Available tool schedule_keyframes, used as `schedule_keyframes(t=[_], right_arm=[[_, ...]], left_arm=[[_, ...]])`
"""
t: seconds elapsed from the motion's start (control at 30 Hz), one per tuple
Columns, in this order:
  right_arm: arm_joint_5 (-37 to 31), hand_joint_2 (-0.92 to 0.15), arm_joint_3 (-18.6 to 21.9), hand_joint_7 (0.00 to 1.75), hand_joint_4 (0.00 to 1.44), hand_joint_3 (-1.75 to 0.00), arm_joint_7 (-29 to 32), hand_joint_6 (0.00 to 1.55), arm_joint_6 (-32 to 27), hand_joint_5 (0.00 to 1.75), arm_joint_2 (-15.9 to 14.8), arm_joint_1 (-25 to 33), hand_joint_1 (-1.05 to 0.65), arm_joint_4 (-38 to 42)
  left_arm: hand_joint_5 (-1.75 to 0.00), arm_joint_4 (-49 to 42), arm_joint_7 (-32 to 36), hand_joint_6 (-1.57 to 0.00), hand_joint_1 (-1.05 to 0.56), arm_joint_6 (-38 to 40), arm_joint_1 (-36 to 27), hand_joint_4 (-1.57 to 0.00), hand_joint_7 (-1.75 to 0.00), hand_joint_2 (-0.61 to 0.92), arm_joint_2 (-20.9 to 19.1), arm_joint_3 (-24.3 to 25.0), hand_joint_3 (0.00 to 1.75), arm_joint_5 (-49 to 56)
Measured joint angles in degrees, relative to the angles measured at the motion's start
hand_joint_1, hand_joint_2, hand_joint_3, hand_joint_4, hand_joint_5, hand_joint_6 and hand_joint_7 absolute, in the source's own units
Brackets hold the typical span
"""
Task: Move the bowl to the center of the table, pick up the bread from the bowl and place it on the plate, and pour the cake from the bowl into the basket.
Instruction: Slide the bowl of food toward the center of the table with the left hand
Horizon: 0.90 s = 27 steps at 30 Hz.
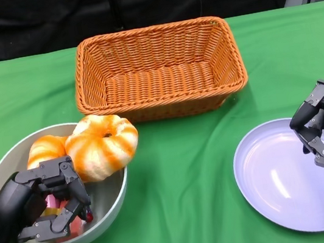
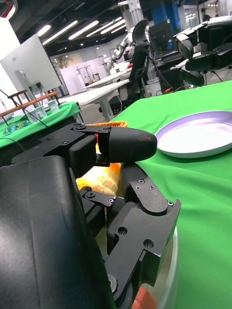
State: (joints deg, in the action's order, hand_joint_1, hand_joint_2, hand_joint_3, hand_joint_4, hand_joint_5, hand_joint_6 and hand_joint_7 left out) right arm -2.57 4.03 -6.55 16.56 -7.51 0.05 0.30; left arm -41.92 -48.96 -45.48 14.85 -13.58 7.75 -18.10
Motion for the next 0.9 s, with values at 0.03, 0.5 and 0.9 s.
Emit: schedule_keyframes(t=[0.03, 0.5, 0.9], right_arm=[[0.0, -0.75, 0.0, 1.5, 0.68, -0.67, 0.0, 0.59, 0.0, 1.75, 0.0, 0.0, -0.11, 0.0], [-0.2, -0.76, 0.0, 1.51, 0.67, -0.65, 0.0, 0.58, 0.4, 1.75, 0.0, -0.2, -0.11, 0.7], [-0.1, -0.75, -0.1, 1.53, 0.68, -0.64, 0.0, 0.58, 0.5, 1.75, 0.0, -0.2, -0.12, 0.8]], left_arm=[[-1.61, 0.0, 0.0, -0.77, -0.07, 0.0, 0.0, -0.77, -1.35, 0.63, 0.0, 0.0, 1.0, 0.0], [-1.6, -0.5, 0.0, -0.76, -0.09, -0.4, 0.1, -0.76, -1.36, 0.64, 0.0, -0.2, 0.98, 0.1], [-1.6, -0.5, 0.0, -0.77, -0.09, -0.2, 0.1, -0.77, -1.35, 0.65, 0.0, -0.4, 0.98, 0.1]])
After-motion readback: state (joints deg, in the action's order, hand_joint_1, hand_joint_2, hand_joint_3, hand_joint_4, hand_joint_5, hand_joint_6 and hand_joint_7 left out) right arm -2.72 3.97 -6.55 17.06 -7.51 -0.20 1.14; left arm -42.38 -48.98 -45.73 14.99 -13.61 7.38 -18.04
